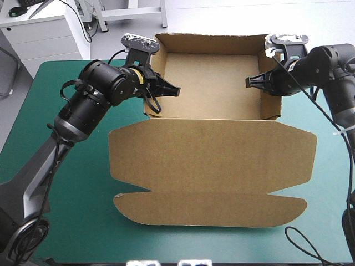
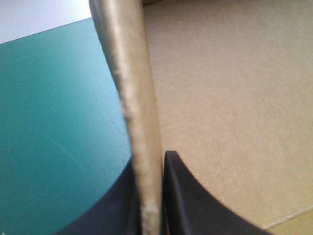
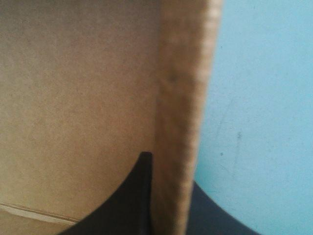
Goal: Fold the box
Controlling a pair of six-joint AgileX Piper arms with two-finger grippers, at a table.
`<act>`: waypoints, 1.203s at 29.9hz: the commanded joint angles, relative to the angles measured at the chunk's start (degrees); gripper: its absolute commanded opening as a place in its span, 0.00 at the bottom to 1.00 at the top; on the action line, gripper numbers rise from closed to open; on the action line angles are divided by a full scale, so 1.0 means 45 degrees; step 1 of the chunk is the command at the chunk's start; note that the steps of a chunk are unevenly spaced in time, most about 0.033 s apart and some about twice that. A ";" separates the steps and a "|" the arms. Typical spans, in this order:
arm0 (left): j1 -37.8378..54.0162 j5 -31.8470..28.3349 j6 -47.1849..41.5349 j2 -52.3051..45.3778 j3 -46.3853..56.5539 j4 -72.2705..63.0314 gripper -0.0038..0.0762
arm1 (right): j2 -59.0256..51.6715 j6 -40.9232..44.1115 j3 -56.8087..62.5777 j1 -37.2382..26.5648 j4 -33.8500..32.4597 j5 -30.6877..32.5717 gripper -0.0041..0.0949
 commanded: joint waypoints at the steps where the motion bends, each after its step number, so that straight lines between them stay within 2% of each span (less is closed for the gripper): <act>1: -0.0081 -0.0476 0.0902 -0.0058 -0.0419 -0.0256 0.07 | 0.0112 -0.0543 -0.0379 0.0013 0.0195 -0.0314 0.03; 5: -0.0035 0.0017 0.1516 0.0922 -0.0419 -0.0165 0.07 | 0.0939 -0.0543 -0.0379 0.0013 0.0014 0.0100 0.03; 16: 0.0020 0.0657 0.1849 0.3107 -0.0419 0.1013 0.07 | 0.3312 -0.0661 -0.0379 0.0013 -0.0141 0.0072 0.03; 26: 0.0871 0.1029 0.2186 0.3856 -0.0419 0.0713 0.07 | 0.4840 -0.0661 -0.0379 0.0013 -0.0002 0.0046 0.03; 34: 0.1301 0.1788 0.3092 0.4258 -0.0419 -0.0349 0.07 | 0.4914 -0.0661 -0.0379 0.0013 -0.0002 0.0105 0.03; 36: 0.1358 0.1879 0.3222 0.4339 -0.0419 -0.0810 0.12 | 0.4914 -0.0661 -0.0379 0.0013 -0.0002 0.0116 0.03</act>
